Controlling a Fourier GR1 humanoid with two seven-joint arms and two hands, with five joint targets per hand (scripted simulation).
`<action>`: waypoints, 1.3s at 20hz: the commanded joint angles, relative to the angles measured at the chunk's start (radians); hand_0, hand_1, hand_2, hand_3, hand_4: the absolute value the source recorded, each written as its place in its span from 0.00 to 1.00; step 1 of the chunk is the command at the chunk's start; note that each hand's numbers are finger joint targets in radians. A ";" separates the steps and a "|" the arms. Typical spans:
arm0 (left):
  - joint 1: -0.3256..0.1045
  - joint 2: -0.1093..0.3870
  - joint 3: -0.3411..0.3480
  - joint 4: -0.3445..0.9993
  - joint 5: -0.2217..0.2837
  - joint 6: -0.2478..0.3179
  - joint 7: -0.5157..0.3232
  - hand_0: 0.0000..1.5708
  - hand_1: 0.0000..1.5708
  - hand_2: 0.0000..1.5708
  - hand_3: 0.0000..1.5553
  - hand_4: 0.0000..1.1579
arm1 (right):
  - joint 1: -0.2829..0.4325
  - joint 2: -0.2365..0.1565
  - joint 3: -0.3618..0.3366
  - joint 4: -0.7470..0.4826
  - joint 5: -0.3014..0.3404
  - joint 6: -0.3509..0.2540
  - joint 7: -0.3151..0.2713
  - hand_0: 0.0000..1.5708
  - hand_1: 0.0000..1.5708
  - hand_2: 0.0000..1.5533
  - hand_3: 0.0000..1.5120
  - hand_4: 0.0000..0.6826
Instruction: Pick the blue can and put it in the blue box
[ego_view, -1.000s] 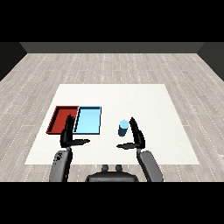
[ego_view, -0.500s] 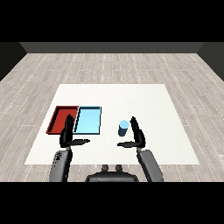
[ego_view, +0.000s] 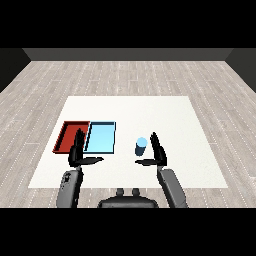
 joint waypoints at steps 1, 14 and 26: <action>0.045 0.021 0.022 -0.053 0.052 -0.043 0.034 0.00 0.00 0.00 0.00 0.00 | -0.073 0.001 -0.019 0.059 -0.049 -0.030 0.050 0.00 0.00 0.00 0.00 0.00; -0.051 0.003 0.024 0.091 -0.007 -0.003 -0.058 0.00 0.00 0.00 0.00 0.00 | -0.204 0.001 -0.019 0.293 -0.145 -0.068 -0.023 0.00 0.00 0.00 0.00 0.00; 0.041 0.006 0.017 0.002 0.010 -0.024 -0.043 0.00 0.00 0.00 0.00 0.00 | -0.265 0.001 0.004 0.565 -0.268 -0.064 -0.225 0.00 0.00 0.00 0.00 0.00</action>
